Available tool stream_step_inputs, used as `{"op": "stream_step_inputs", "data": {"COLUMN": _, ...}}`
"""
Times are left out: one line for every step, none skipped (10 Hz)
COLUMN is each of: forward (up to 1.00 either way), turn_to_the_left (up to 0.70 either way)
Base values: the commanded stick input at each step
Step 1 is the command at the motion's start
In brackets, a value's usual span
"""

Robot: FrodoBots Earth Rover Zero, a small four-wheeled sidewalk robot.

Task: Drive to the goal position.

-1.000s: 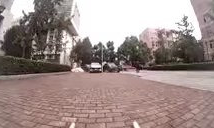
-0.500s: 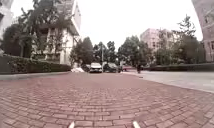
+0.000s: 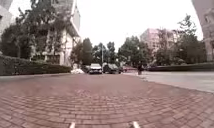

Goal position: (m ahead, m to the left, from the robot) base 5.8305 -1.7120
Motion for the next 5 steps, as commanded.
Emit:
{"op": "stream_step_inputs", "data": {"forward": 0.70, "turn_to_the_left": 0.00}}
{"op": "stream_step_inputs", "data": {"forward": 0.70, "turn_to_the_left": 0.00}}
{"op": "stream_step_inputs", "data": {"forward": 0.70, "turn_to_the_left": 0.00}}
{"op": "stream_step_inputs", "data": {"forward": 0.70, "turn_to_the_left": 0.00}}
{"op": "stream_step_inputs", "data": {"forward": 0.70, "turn_to_the_left": 0.00}}
